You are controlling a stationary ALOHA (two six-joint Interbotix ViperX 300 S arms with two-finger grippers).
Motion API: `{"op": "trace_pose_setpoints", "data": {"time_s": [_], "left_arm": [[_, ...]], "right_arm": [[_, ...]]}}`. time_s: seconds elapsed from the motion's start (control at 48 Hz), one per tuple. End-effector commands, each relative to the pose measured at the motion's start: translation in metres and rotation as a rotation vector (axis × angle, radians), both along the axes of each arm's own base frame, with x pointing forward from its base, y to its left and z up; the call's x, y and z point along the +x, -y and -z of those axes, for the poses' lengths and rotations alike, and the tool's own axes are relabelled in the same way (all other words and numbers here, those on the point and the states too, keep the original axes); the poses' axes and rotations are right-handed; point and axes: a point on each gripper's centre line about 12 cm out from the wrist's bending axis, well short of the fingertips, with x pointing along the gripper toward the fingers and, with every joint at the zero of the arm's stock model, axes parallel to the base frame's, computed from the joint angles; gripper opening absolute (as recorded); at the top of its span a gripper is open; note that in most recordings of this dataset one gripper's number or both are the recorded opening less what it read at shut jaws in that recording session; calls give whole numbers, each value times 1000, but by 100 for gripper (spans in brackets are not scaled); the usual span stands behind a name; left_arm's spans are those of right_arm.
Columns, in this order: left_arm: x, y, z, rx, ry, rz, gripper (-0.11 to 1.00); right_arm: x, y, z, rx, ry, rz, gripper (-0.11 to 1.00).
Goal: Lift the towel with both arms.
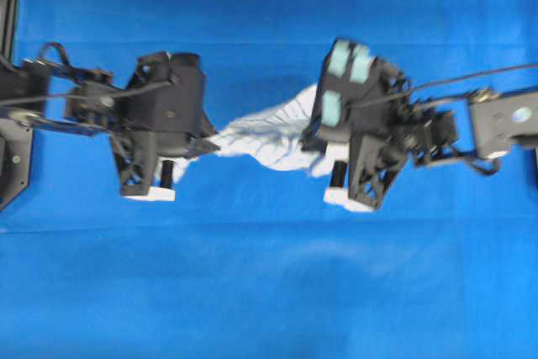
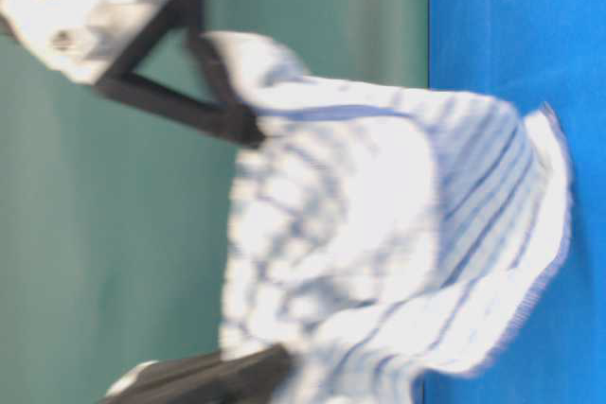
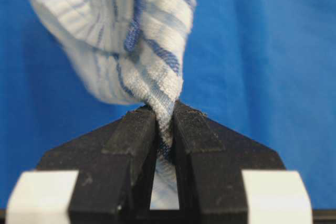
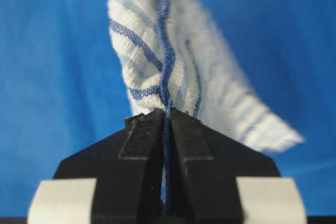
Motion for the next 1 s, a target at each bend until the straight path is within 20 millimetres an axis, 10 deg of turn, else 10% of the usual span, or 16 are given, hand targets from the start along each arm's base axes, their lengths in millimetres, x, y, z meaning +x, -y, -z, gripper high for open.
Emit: {"op": "trace_pose_setpoints", "data": {"time_s": [0.0, 0.667, 0.98], "left_arm": [[-6, -3, -35, -2, 57, -7, 5], [-41, -22, -146, 6, 201, -65, 5], [-56, -21, -172, 8, 253, -67, 5]], "right_arm": [[-4, 6, -37, -7, 83, 10, 4], [-22, 16, -176, -150, 245, -17, 4], [-26, 17, -195, -159, 276, -22, 4]]}}
